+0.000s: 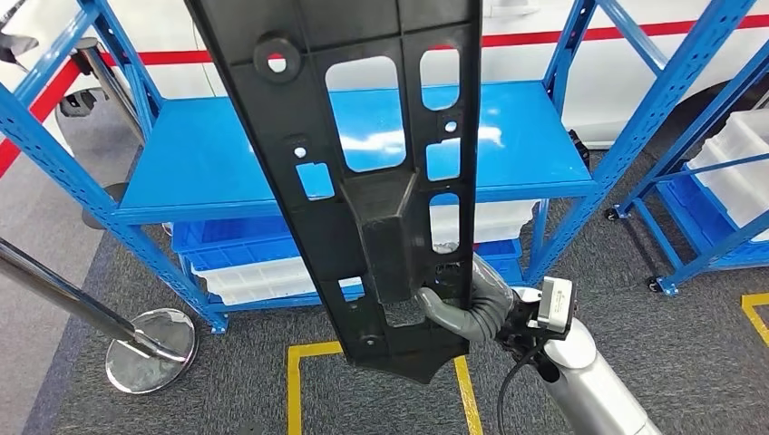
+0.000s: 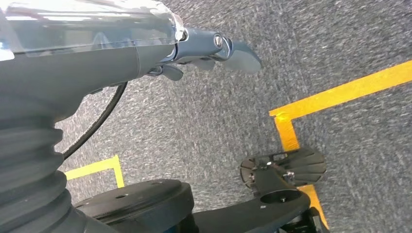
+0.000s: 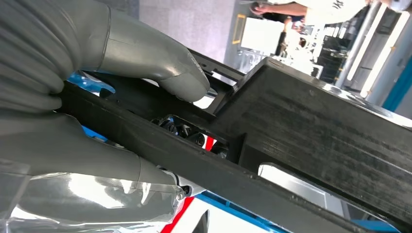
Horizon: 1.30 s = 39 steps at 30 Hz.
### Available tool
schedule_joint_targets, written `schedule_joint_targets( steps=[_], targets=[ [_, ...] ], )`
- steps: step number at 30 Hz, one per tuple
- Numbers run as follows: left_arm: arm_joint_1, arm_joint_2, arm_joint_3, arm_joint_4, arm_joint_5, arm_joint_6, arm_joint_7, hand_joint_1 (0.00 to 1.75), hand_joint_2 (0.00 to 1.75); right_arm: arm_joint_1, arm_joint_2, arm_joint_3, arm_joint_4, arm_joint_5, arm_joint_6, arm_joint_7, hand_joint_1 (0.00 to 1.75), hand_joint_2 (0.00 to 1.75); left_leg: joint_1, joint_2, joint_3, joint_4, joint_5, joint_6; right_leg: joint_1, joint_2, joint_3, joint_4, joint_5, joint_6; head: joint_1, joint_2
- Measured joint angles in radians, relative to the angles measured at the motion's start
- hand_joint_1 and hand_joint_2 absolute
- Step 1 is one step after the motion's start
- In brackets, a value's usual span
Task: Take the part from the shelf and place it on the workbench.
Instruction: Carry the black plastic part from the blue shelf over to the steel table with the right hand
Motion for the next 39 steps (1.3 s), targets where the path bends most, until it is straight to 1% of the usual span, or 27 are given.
schedule_joint_targets(
  steps=[1,2,4,5,6,7,9,11,13,15,16,17,19,20,21,22,23,25,27,28,30,31,33,35,36,37,39],
  targets=[
    [0.001,0.0,0.001,0.0,0.0,0.0,0.0,0.0,1.75,0.0,-0.001,0.0,0.0,0.002,0.0,0.0,1.75,1.75,0.001,-0.001,-0.009,0.014,-0.023,-0.006,-0.003,-0.003,-0.011,-0.002,0.012,-0.008,0.0,0.0],
    [0.003,0.0,0.003,0.0,0.0,-0.001,0.0,0.0,1.75,0.001,-0.002,0.0,0.0,0.004,-0.001,0.0,1.75,1.75,0.003,-0.001,-0.021,0.045,-0.066,-0.013,-0.006,-0.007,-0.024,-0.004,0.025,-0.015,0.0,0.0],
    [0.005,0.0,0.005,0.0,0.0,-0.003,0.0,0.0,1.75,0.002,-0.003,0.0,0.0,0.005,-0.002,0.0,1.75,1.75,0.006,-0.001,-0.049,0.161,-0.173,-0.023,-0.005,-0.009,-0.054,-0.004,0.049,-0.021,0.0,0.0],
    [0.005,0.0,0.005,0.0,0.0,-0.004,0.0,0.0,1.75,0.005,-0.003,0.0,0.0,0.005,-0.003,0.0,1.75,1.75,0.006,0.0,-0.057,0.223,-0.204,-0.027,-0.005,-0.01,-0.072,-0.003,0.062,-0.021,0.0,0.0],
    [0.005,0.0,0.005,0.0,0.0,-0.007,0.0,0.0,1.75,0.008,-0.003,0.0,-0.001,0.005,-0.003,0.001,1.75,1.75,0.007,0.0,-0.053,0.268,-0.209,-0.029,-0.004,-0.01,-0.09,-0.002,0.075,-0.02,0.0,0.0],
    [0.004,0.0,0.006,0.0,-0.001,-0.008,0.0,0.0,1.75,0.011,-0.003,0.0,-0.001,0.005,-0.003,0.001,1.75,1.75,0.007,0.0,-0.036,0.285,-0.189,-0.029,-0.004,-0.01,-0.108,0.0,0.088,-0.019,0.0,0.0],
    [0.003,0.0,0.006,0.0,-0.002,-0.011,0.0,0.0,1.75,0.017,-0.003,-0.001,-0.002,0.007,-0.003,0.004,1.75,1.75,0.007,-0.001,0.046,0.221,-0.134,-0.025,-0.003,-0.01,-0.141,0.005,0.112,-0.014,0.0,0.0],
    [-0.001,0.0,0.006,0.0,-0.005,-0.012,0.0,0.0,1.75,0.019,-0.003,-0.004,-0.008,0.01,-0.003,0.006,1.75,1.75,0.004,-0.002,0.166,0.068,-0.149,-0.014,-0.001,-0.009,-0.159,0.009,0.132,-0.005,0.0,0.0],
    [-0.004,0.0,0.006,0.0,-0.007,-0.013,-0.001,0.0,1.75,0.02,-0.004,-0.01,-0.016,0.016,-0.003,0.007,1.75,1.75,-0.001,-0.003,0.226,-0.031,-0.182,-0.001,0.0,-0.01,-0.164,0.004,0.154,0.006,0.0,0.0],
    [-0.002,0.0,0.006,0.0,-0.007,-0.013,-0.001,0.0,1.75,0.025,-0.004,-0.013,-0.019,0.025,-0.004,0.008,1.75,1.75,0.0,-0.001,0.218,-0.044,-0.168,0.013,-0.002,-0.009,-0.167,-0.005,0.167,0.018,0.0,0.0],
    [-0.001,0.0,0.006,0.0,-0.007,-0.014,-0.001,0.0,1.75,0.029,-0.004,-0.014,-0.02,0.028,-0.004,0.009,1.75,1.75,0.002,0.0,0.21,-0.046,-0.157,0.021,-0.003,-0.006,-0.173,0.004,0.15,0.022,0.0,0.0],
    [0.0,0.0,0.006,0.0,-0.008,-0.015,0.0,0.0,1.75,0.033,-0.004,-0.016,-0.02,0.03,-0.005,0.009,1.75,1.75,0.003,0.001,0.199,-0.049,-0.143,0.029,-0.003,-0.003,-0.184,0.031,0.112,0.025,0.0,0.0],
    [0.0,0.0,0.006,0.0,-0.009,-0.016,0.001,0.0,1.75,0.038,-0.004,-0.018,-0.021,0.032,-0.006,0.009,1.75,1.75,0.002,-0.001,0.17,-0.048,-0.117,0.038,-0.005,0.001,-0.212,0.147,0.0,0.027,0.0,0.0],
    [0.0,0.0,0.006,0.0,-0.008,-0.017,0.002,0.0,1.75,0.04,-0.004,-0.02,-0.021,0.032,-0.006,0.009,1.75,1.75,0.001,-0.004,0.154,-0.046,-0.105,0.04,-0.005,0.002,-0.223,0.215,-0.038,0.027,0.0,0.0],
    [0.001,0.0,0.007,0.0,-0.008,-0.018,0.002,0.0,1.75,0.043,-0.004,-0.021,-0.021,0.032,-0.006,0.009,1.75,1.75,0.0,-0.007,0.136,-0.043,-0.093,0.04,-0.005,0.002,-0.226,0.269,-0.049,0.028,0.0,0.0],
    [0.002,0.0,0.007,0.0,-0.007,-0.018,0.003,0.0,1.75,0.046,-0.004,-0.023,-0.021,0.032,-0.006,0.009,1.75,1.75,-0.001,-0.009,0.119,-0.038,-0.083,0.039,-0.005,0.002,-0.217,0.293,-0.035,0.027,0.0,0.0],
    [0.003,0.0,0.007,0.0,-0.006,-0.018,0.004,0.0,1.75,0.049,-0.004,-0.024,-0.021,0.032,-0.005,0.008,1.75,1.75,-0.001,-0.012,0.102,-0.033,-0.075,0.037,-0.005,0.003,-0.192,0.282,-0.007,0.026,0.0,0.0],
    [0.004,-0.001,0.007,0.0,-0.006,-0.018,0.002,0.0,1.75,0.049,-0.004,-0.025,-0.021,0.032,-0.003,0.007,1.75,1.75,-0.002,-0.016,0.072,-0.022,-0.061,0.032,-0.004,0.005,-0.099,0.171,0.029,0.019,0.0,0.0],
    [0.004,-0.001,0.007,0.0,-0.006,-0.018,0.001,0.0,1.75,0.046,-0.004,-0.026,-0.022,0.032,0.0,0.005,1.75,1.75,-0.004,-0.019,0.053,-0.014,-0.047,0.022,0.001,0.009,-0.014,0.043,0.01,0.012,0.0,0.0],
    [0.004,-0.002,0.007,0.0,-0.006,-0.018,0.0,0.0,1.75,0.045,-0.004,-0.026,-0.022,0.031,0.0,0.005,1.75,1.75,-0.004,-0.019,0.047,-0.013,-0.04,0.016,0.004,0.011,0.002,0.01,-0.002,0.009,0.0,0.0],
    [0.004,-0.002,0.007,0.0,-0.006,-0.018,0.0,0.0,1.75,0.044,-0.004,-0.027,-0.023,0.03,0.0,0.004,1.75,1.75,-0.004,-0.02,0.038,-0.013,-0.029,0.005,0.005,0.007,0.0,-0.01,0.002,0.0,0.0,0.0],
    [0.005,-0.001,0.007,0.0,-0.006,-0.019,0.0,0.0,1.75,0.044,-0.006,-0.027,-0.023,0.03,0.0,0.004,1.75,1.75,-0.004,-0.018,0.031,-0.004,-0.041,-0.002,0.003,0.003,-0.006,-0.013,0.011,-0.007,0.0,0.0],
    [0.005,-0.001,0.008,0.0,-0.006,-0.02,0.0,0.0,1.75,0.044,-0.009,-0.027,-0.023,0.03,0.0,0.004,1.75,1.75,-0.001,-0.014,0.006,0.066,-0.113,-0.014,-0.003,-0.005,-0.022,-0.019,0.03,-0.021,0.0,0.0],
    [0.005,-0.001,0.008,0.0,-0.006,-0.021,-0.001,0.0,1.75,0.045,-0.012,-0.027,-0.023,0.029,0.001,0.004,1.75,1.75,0.004,-0.011,-0.025,0.193,-0.2,-0.025,0.0,-0.009,-0.043,-0.017,0.047,-0.027,0.0,0.0],
    [0.006,-0.001,0.008,0.0,-0.007,-0.021,-0.005,0.0,1.75,0.045,-0.012,-0.027,-0.023,0.028,0.001,0.005,1.75,1.75,0.005,-0.01,-0.032,0.246,-0.219,-0.028,0.0,-0.012,-0.054,-0.016,0.055,-0.027,0.0,0.0],
    [0.006,-0.001,0.008,0.0,-0.008,-0.021,-0.011,0.0,1.75,0.045,-0.012,-0.027,-0.023,0.028,0.002,0.006,1.75,1.75,0.006,-0.009,-0.026,0.268,-0.213,-0.03,0.001,-0.014,-0.066,-0.014,0.063,-0.026,0.0,0.0],
    [0.005,-0.001,0.007,0.0,-0.013,-0.014,-0.025,0.0,1.75,0.044,-0.012,-0.027,-0.023,0.027,0.002,0.008,1.75,1.75,0.006,-0.007,0.033,0.213,-0.159,-0.028,0.001,-0.016,-0.088,-0.01,0.076,-0.023,0.0,0.0]
  ],
)
